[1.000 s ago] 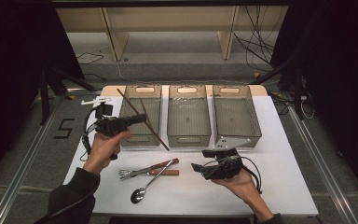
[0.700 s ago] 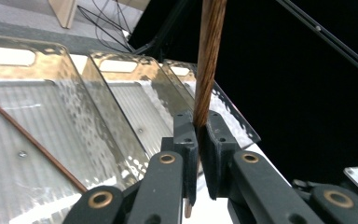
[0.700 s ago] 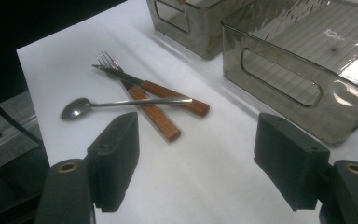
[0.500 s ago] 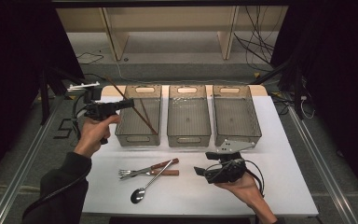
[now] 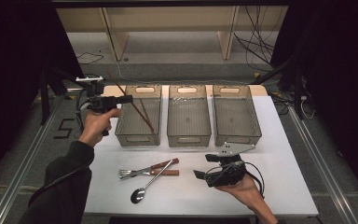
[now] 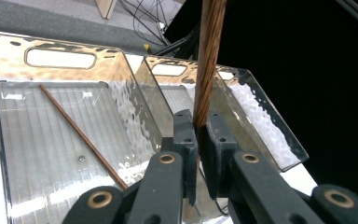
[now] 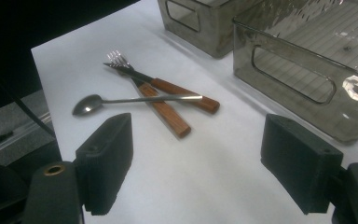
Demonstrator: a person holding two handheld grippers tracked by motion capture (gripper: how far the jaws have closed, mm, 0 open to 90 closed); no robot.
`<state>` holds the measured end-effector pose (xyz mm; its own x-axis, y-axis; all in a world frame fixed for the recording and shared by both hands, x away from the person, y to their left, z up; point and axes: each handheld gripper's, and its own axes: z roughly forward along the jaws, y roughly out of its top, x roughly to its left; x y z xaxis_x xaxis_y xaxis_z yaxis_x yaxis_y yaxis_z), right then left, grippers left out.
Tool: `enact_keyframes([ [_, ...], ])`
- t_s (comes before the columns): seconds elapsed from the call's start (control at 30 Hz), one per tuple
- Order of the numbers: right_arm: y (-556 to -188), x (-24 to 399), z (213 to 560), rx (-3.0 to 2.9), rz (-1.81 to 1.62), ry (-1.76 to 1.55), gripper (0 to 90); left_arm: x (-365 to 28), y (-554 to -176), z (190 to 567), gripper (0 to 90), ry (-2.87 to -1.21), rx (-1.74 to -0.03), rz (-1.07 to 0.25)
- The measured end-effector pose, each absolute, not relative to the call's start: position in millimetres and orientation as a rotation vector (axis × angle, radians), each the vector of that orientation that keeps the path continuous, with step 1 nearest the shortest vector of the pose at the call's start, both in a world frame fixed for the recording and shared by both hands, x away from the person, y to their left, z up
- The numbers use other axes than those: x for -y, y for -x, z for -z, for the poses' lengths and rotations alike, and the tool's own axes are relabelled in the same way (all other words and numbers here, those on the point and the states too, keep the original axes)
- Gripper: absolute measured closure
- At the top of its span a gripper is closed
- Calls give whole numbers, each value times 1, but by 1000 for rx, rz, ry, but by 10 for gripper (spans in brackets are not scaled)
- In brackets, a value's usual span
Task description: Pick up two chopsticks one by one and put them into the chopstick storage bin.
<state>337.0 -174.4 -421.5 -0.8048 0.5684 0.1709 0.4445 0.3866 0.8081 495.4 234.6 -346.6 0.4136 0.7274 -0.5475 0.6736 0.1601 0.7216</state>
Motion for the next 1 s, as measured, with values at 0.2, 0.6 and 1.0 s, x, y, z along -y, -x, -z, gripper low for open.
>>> enact_keyframes([
  [0.2,-337,174,423,-2505,-1393,-920,259,-228,-503,355,842,-1574,-1317,-47],
  [0.6,-337,174,423,-2508,-1390,-910,259,-217,-509,372,840,-1619,-1352,-16],
  [1.0,-336,173,423,-2513,-1395,-898,239,-211,-514,386,839,-1662,-1388,14],
])
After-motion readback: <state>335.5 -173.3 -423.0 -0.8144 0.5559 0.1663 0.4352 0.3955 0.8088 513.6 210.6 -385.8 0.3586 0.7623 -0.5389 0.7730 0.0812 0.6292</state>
